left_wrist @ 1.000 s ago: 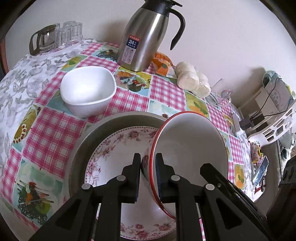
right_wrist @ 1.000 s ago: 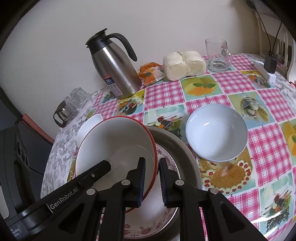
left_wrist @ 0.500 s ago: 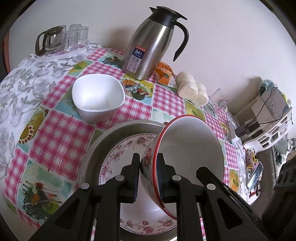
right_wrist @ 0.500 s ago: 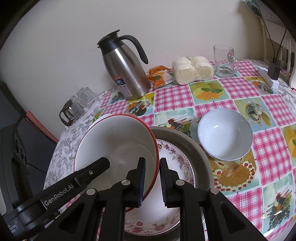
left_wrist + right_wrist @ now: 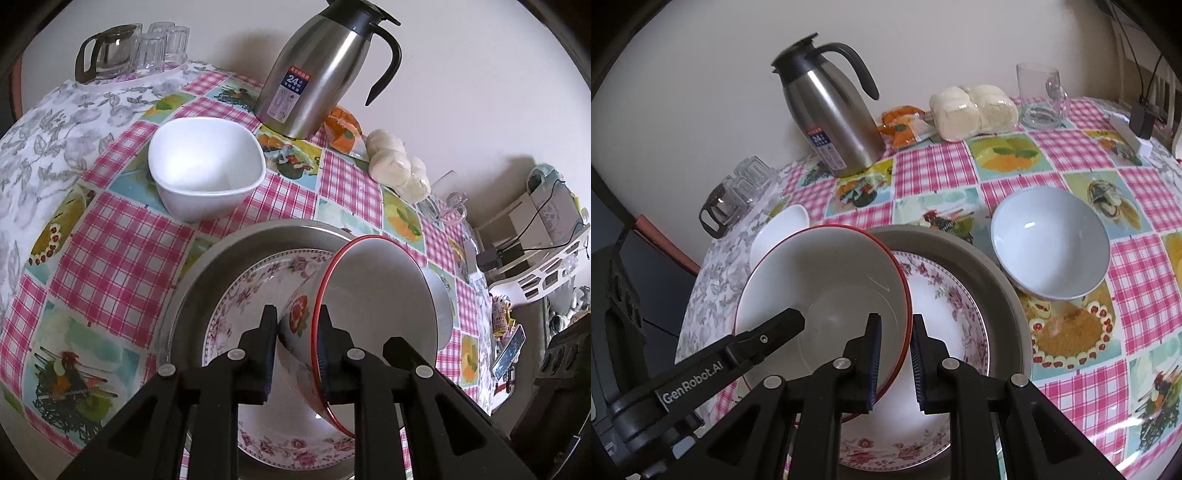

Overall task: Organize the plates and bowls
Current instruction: 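Lower the red-rimmed bowl onto the floral plate with both tools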

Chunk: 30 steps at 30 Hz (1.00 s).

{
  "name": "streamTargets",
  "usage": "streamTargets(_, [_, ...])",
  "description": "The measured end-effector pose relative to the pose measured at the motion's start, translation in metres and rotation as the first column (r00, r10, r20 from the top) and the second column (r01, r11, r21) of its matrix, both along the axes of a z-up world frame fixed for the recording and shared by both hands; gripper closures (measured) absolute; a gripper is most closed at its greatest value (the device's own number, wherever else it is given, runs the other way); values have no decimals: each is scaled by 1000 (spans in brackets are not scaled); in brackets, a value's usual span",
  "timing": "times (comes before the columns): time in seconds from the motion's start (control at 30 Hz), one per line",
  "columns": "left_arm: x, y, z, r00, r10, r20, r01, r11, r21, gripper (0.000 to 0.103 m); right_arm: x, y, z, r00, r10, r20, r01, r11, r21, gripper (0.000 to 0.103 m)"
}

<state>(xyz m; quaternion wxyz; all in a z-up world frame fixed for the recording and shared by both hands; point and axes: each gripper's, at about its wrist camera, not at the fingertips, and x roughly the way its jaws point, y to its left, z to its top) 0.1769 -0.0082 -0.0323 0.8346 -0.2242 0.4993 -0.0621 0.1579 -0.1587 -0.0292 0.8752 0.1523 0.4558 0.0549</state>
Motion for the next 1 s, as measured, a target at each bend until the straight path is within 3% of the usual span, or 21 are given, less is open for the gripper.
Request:
streamTargets(0.4, [9, 2, -20, 998, 14, -67, -15, 1000, -10, 81, 7, 4, -14, 999, -2, -44, 2, 1000, -12, 85])
streamTargets(1.0, [16, 4, -27, 996, 24, -90, -29, 998, -57, 78, 11, 5, -16, 999, -4, -41, 4, 1000, -5, 80])
